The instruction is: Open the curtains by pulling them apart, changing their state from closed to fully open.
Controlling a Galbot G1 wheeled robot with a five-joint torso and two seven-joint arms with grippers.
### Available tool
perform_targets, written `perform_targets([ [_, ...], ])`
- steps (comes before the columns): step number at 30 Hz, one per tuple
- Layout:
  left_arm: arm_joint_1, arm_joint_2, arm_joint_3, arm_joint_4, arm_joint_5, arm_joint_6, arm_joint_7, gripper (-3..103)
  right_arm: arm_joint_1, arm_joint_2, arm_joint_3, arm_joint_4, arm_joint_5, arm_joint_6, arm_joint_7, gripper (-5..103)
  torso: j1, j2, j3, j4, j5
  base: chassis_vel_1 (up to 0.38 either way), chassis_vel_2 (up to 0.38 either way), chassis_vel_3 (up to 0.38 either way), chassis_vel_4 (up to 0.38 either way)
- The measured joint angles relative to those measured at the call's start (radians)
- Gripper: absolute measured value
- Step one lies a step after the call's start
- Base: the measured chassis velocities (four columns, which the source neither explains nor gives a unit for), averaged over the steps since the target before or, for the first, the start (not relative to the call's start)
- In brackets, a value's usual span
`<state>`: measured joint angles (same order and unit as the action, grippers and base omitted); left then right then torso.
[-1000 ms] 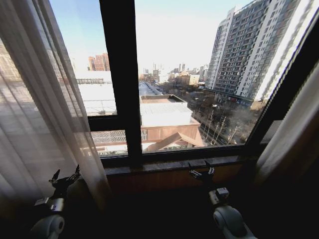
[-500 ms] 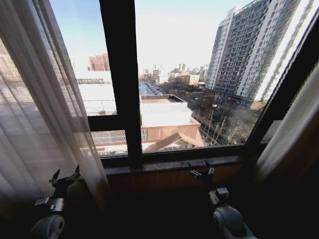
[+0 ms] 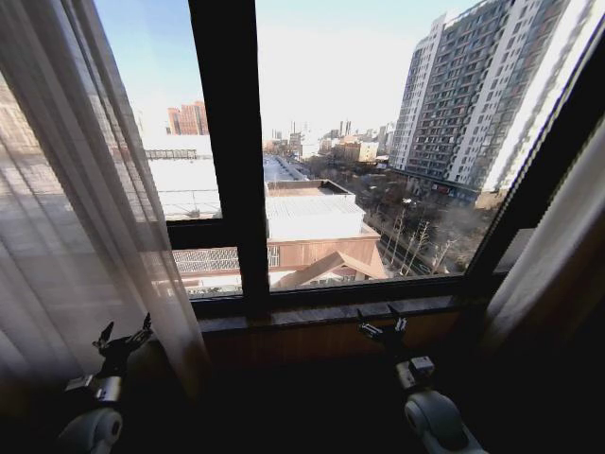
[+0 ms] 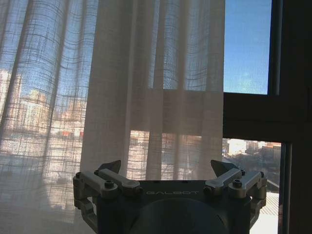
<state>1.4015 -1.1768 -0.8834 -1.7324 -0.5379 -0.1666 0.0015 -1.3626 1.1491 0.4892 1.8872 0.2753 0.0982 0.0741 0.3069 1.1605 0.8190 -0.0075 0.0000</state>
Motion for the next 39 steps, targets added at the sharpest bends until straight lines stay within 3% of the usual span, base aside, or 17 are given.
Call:
perform_targets([
  [39,0.0,0.0,0.0,0.0,0.0,0.0,0.0,100,0.0,0.0,0.0,0.0,0.0,0.0,0.0,100,0.0,0.0,0.0,0.0,0.0,0.0,0.0,0.0,0.0],
])
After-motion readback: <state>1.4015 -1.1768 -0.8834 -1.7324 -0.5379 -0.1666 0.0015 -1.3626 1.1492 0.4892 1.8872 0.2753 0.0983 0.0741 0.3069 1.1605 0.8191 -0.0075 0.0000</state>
